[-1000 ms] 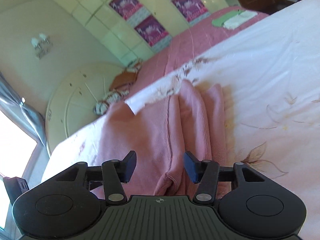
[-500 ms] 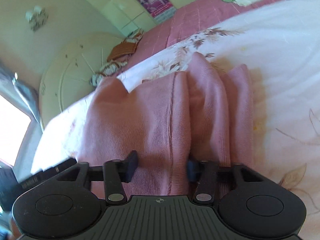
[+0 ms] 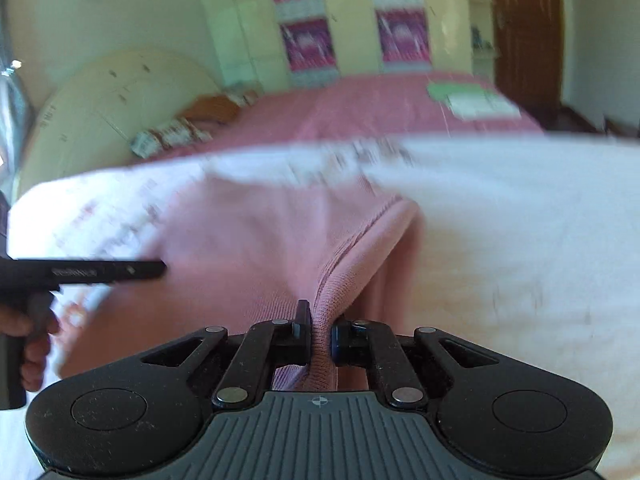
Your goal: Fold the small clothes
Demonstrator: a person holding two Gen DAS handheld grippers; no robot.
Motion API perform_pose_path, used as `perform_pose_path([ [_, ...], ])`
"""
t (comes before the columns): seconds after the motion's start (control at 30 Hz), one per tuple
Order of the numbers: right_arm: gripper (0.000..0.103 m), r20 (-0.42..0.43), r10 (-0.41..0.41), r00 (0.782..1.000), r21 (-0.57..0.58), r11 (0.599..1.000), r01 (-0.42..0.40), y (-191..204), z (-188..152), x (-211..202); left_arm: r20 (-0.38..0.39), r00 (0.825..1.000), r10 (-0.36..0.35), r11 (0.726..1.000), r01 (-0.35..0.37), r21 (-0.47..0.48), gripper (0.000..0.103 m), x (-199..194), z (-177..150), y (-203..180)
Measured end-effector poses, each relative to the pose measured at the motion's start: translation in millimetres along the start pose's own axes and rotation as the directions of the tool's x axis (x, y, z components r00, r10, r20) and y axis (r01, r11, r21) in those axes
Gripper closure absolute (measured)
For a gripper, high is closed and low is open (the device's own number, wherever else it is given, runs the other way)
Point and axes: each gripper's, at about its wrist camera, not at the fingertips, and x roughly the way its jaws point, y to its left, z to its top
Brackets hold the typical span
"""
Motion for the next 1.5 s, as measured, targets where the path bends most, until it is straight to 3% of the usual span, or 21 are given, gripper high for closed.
perform_pose_path([
  [0.03,0.095,-0.041,0.035,0.999,0.062,0.998,-0.033,-9,-4,12,0.005,1.0,-0.001,1.0,0.001,0.001,0.047,-3,1,0],
  [0.1,0.092,0.018,0.074,0.997,0.142,0.987,-0.076,-20,-3,6,0.041,0.999,-0.017,1.0,0.017,0.017,0.051,-14,3,1],
  [0.17,0.077,0.088,0.072,0.994,0.195,0.977,-0.088,-30,5,-6,0.05,0.999,-0.015,0.999,0.013,0.033,0.051,-18,4,3],
  [0.27,0.075,0.085,0.074,0.994,0.256,0.962,-0.094,-45,24,5,0.023,0.999,-0.026,0.999,0.025,0.031,0.051,-13,2,5],
  [0.33,0.075,0.048,0.081,0.996,0.271,0.958,-0.091,-54,34,17,0.012,0.999,-0.031,0.999,0.031,0.017,0.051,-9,0,6],
  [0.4,0.097,0.037,0.096,0.995,0.23,0.968,-0.102,-55,40,21,0.006,0.999,-0.05,0.999,0.05,-0.005,0.051,-8,1,7],
  [0.53,0.098,0.068,0.045,0.997,0.194,0.979,-0.058,-59,46,11,-0.034,0.999,-0.043,0.995,0.045,0.085,0.048,5,0,-11],
  [0.63,0.098,0.005,0.004,1.0,0.182,0.983,-0.005,-63,38,32,-0.043,0.998,-0.047,0.997,0.049,0.064,0.044,13,2,-16],
  [0.73,0.096,0.041,-0.011,0.999,0.2,0.98,0.003,-61,38,25,-0.005,0.998,-0.068,0.997,0.068,0.026,0.047,-9,-1,-6],
  [0.8,0.051,0.061,-0.021,0.998,0.228,0.974,0.006,-58,33,2,0.035,0.997,-0.067,0.998,0.067,0.01,0.046,-36,-14,4],
  [0.83,0.046,0.104,-0.003,0.995,0.231,0.973,-0.021,-57,26,-15,0.045,0.997,-0.069,0.998,0.069,-0.002,0.046,-47,-21,8],
  [0.9,0.046,0.112,0.048,0.993,0.239,0.968,-0.074,-55,8,-42,0.067,0.994,-0.091,0.995,0.093,-0.032,0.046,-69,-38,15],
  [0.97,0.046,0.106,0.099,0.989,0.27,0.955,-0.124,-54,-14,-63,0.055,0.994,-0.09,0.995,0.092,-0.047,0.047,-78,-50,14],
  [1.07,0.061,0.084,0.155,0.984,0.297,0.939,-0.173,-43,-41,-79,0.02,0.999,-0.044,0.998,0.045,-0.043,0.045,-72,-64,12],
  [1.13,0.066,0.051,0.174,0.983,0.3,0.936,-0.182,-33,-49,-72,0.01,0.999,-0.053,0.996,0.053,-0.076,0.047,-68,-68,15],
  [1.23,0.099,-0.001,0.151,0.989,0.238,0.96,-0.146,-16,-50,-55,0.011,0.999,-0.037,0.997,0.038,-0.069,0.047,-69,-69,14],
  [1.3,0.101,0.004,0.113,0.994,0.205,0.972,-0.112,-15,-48,-57,0.024,0.999,-0.048,0.998,0.05,-0.05,0.052,-77,-68,10],
  [1.37,0.101,0.047,0.108,0.993,0.217,0.969,-0.116,-23,-43,-72,0.023,0.998,-0.06,0.998,0.061,-0.016,0.049,-81,-71,5],
  [1.43,0.101,0.044,0.091,0.995,0.195,0.976,-0.098,-27,-44,-82,-0.041,0.999,-0.008,0.999,0.009,0.032,0.044,-71,-82,1],
  [1.5,0.101,-0.006,0.052,0.999,0.178,0.983,-0.05,-27,-50,-72,-0.01,1.0,0.018,0.996,-0.017,0.092,0.044,-72,-94,-5],
])
